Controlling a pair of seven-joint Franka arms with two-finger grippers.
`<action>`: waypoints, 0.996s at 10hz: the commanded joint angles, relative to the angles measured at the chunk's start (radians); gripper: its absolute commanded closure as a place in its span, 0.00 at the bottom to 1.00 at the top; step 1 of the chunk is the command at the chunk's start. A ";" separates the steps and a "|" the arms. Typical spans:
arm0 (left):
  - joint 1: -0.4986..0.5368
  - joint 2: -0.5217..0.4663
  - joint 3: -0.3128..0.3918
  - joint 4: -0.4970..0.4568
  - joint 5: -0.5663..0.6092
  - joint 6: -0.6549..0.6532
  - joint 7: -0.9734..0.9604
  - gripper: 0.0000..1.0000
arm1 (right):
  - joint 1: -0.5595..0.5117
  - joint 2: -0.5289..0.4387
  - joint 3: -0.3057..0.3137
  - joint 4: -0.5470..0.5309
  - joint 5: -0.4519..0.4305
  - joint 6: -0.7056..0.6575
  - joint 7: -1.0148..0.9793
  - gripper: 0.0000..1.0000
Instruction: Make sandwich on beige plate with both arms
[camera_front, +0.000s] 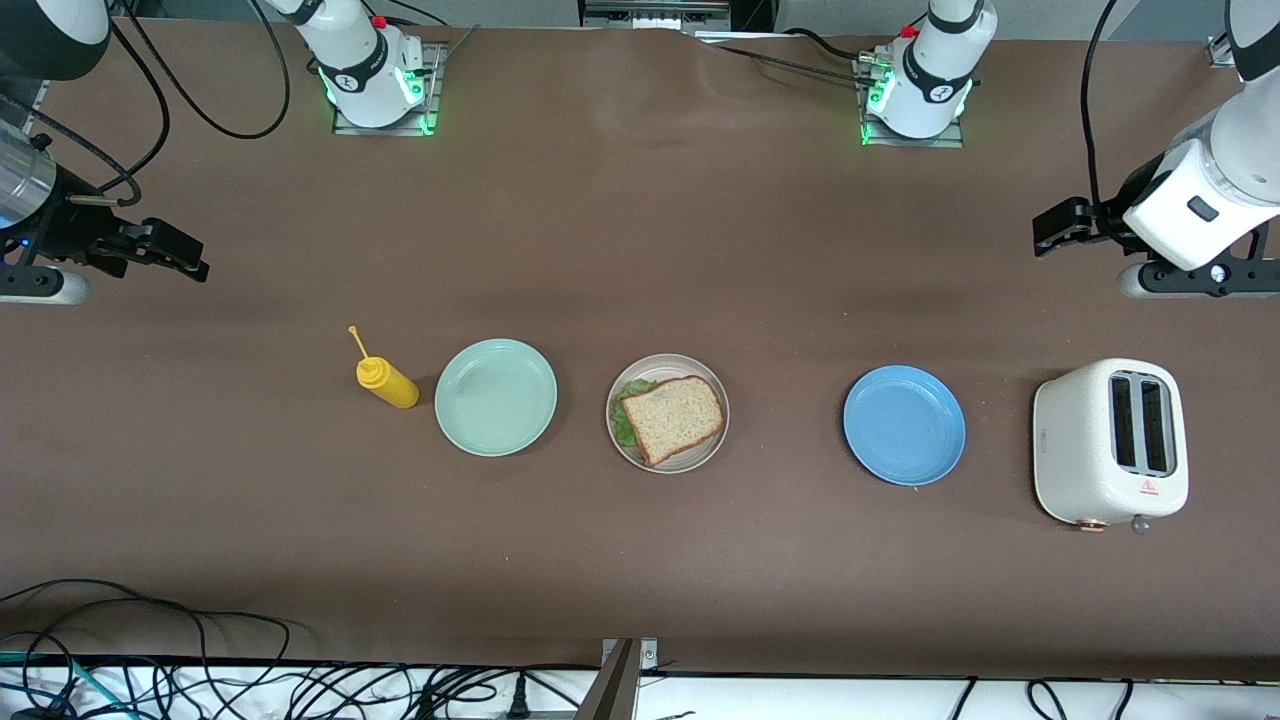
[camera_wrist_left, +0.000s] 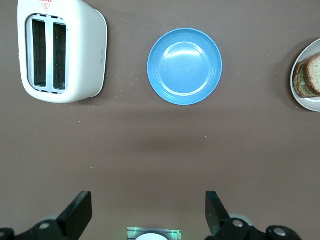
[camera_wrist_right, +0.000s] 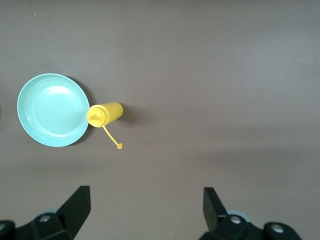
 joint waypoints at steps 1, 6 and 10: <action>0.006 -0.019 -0.002 -0.005 -0.018 -0.011 0.018 0.00 | 0.003 -0.001 -0.001 0.018 -0.014 -0.016 0.016 0.00; 0.038 -0.012 0.006 0.004 -0.059 -0.011 0.010 0.00 | 0.004 -0.001 0.002 0.021 -0.013 -0.020 0.018 0.00; 0.046 -0.008 0.012 0.009 -0.055 -0.011 0.007 0.00 | 0.006 -0.001 0.004 0.021 -0.014 -0.019 0.018 0.00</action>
